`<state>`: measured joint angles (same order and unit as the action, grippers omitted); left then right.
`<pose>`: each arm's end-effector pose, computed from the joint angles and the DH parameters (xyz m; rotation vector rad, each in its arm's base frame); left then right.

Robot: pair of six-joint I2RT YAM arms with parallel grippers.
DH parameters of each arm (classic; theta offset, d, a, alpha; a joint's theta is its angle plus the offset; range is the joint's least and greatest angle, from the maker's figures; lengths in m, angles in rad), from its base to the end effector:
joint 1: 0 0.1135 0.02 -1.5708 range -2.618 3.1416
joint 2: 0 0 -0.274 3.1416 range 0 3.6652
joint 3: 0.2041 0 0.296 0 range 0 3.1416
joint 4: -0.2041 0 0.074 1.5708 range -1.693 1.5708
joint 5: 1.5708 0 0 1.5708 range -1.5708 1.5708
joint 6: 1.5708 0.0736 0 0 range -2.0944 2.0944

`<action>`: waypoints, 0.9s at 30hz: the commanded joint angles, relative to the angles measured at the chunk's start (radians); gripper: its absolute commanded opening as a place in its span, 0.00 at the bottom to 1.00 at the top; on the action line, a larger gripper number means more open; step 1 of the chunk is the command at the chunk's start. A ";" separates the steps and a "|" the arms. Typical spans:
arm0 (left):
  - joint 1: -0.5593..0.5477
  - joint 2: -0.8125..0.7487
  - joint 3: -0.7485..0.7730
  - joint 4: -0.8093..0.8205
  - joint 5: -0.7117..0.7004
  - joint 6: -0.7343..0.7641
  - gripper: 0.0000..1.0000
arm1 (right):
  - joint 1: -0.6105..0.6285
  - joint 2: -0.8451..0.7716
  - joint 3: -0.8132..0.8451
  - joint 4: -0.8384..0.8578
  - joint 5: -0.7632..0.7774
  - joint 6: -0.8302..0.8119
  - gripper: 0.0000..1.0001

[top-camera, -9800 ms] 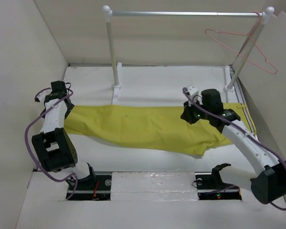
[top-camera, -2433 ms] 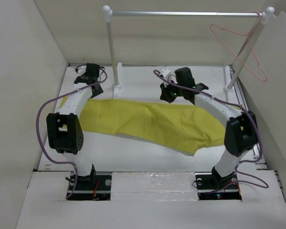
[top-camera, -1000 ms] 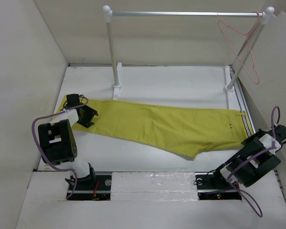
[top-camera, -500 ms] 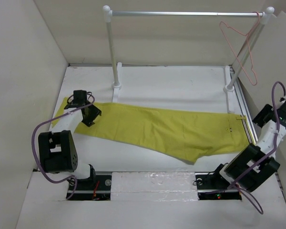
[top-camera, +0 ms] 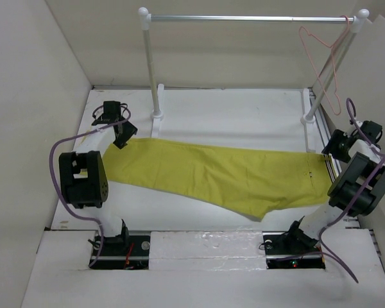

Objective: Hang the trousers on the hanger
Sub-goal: Fold the trousers at the center of the board.

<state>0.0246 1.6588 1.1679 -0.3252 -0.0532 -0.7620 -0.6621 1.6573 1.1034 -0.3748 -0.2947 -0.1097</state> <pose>0.4288 0.0145 0.1953 -0.9448 2.2110 -0.2838 0.3351 -0.2341 0.1694 0.5498 2.3815 0.0301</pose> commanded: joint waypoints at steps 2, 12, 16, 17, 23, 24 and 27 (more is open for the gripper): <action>0.055 0.110 0.068 -0.038 -0.004 -0.017 0.51 | 0.035 0.039 0.052 0.059 -0.023 -0.027 0.55; 0.092 0.246 0.090 -0.106 -0.093 0.009 0.48 | 0.044 0.053 0.023 0.073 0.012 -0.001 0.16; 0.135 0.248 0.062 -0.087 -0.056 0.003 0.47 | 0.013 0.059 0.042 0.060 0.002 0.001 0.00; 0.149 0.249 0.065 -0.090 -0.065 0.006 0.47 | 0.013 0.055 0.055 0.056 0.005 0.002 0.00; 0.219 0.253 0.053 -0.094 -0.080 0.009 0.47 | -0.037 0.010 0.058 0.048 0.074 0.035 0.00; 0.239 0.251 0.047 -0.091 -0.076 0.010 0.47 | -0.037 -0.001 0.058 0.051 0.074 0.041 0.00; 0.250 0.251 0.036 -0.084 -0.080 0.012 0.47 | -0.047 0.001 0.065 0.048 0.106 0.041 0.00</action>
<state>0.2459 1.8767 1.2430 -0.3668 -0.0814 -0.7650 -0.6891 1.7016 1.1179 -0.3553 -0.2539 -0.0753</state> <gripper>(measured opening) 0.471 0.020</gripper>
